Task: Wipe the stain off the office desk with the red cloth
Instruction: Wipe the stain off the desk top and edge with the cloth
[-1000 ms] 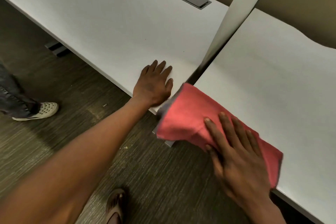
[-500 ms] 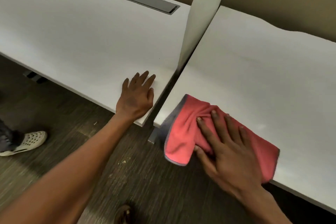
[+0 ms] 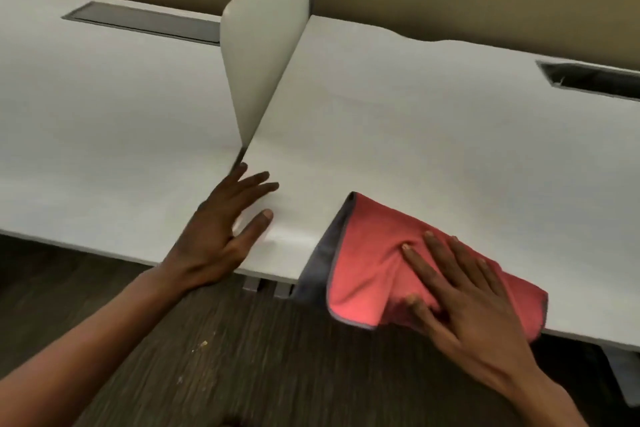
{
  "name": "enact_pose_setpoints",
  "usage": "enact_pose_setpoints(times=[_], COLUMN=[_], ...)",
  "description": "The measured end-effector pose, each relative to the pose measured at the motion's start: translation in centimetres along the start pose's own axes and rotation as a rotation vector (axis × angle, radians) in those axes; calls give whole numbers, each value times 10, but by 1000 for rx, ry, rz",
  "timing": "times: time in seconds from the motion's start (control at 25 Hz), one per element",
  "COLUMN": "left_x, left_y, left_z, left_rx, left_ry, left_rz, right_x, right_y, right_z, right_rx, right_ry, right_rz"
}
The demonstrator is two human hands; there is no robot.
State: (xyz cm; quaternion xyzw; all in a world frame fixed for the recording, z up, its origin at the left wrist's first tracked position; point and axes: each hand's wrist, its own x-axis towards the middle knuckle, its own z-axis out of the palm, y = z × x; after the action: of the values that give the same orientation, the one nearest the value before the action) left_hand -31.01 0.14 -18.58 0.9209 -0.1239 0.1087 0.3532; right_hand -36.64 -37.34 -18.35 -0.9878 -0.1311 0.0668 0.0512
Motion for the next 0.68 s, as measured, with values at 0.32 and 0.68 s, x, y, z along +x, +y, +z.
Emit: enact_pose_setpoints(times=[0.32, 0.68], left_x=[46, 28], left_y=[5, -76], left_z=[24, -25], left_rx=[231, 285], left_ry=[-95, -65], left_rz=[-33, -270], right_x=[93, 73], right_y=[25, -22], right_z=[-23, 9], right_rx=[38, 66], right_ry=[50, 70], right_rz=[199, -70])
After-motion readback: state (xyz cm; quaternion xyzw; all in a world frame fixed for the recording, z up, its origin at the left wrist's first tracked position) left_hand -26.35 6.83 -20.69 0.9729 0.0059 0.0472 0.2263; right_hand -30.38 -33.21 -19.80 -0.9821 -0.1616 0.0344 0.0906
